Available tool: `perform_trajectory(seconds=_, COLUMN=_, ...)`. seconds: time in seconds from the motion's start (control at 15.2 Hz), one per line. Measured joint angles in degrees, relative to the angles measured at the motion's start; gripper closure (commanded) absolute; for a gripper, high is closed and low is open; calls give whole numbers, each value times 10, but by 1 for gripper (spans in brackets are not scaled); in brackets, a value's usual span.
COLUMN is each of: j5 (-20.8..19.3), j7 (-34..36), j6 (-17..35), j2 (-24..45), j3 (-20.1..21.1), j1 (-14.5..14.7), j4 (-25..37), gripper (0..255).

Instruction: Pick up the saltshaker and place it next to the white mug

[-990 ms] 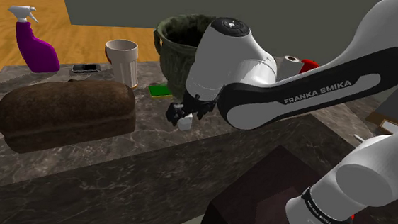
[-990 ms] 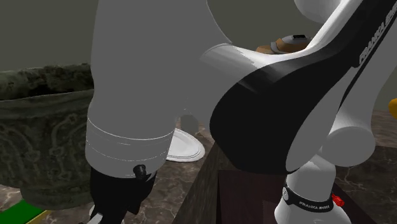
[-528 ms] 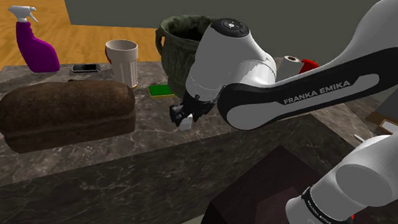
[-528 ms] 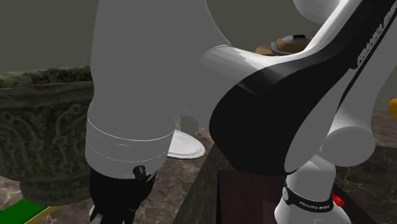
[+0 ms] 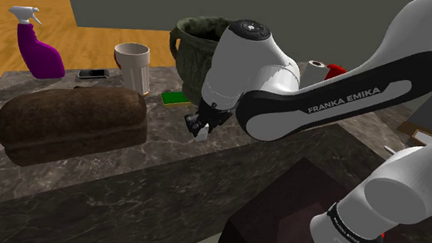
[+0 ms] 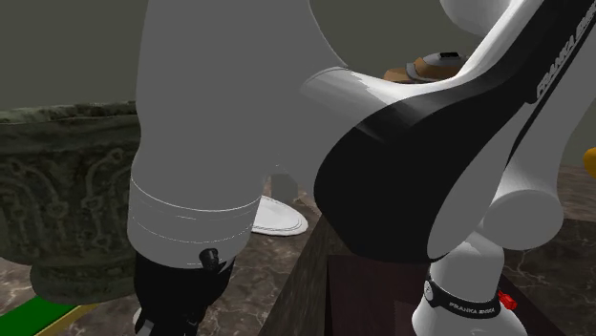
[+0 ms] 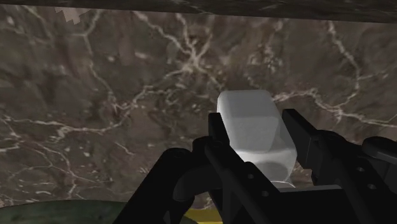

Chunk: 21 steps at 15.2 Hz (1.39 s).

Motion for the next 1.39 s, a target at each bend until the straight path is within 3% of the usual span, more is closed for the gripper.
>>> perform_trajectory(seconds=1.39, j5=51, j7=-60, j6=-152, j2=-69, j3=-50, j1=29, j4=92, gripper=255)
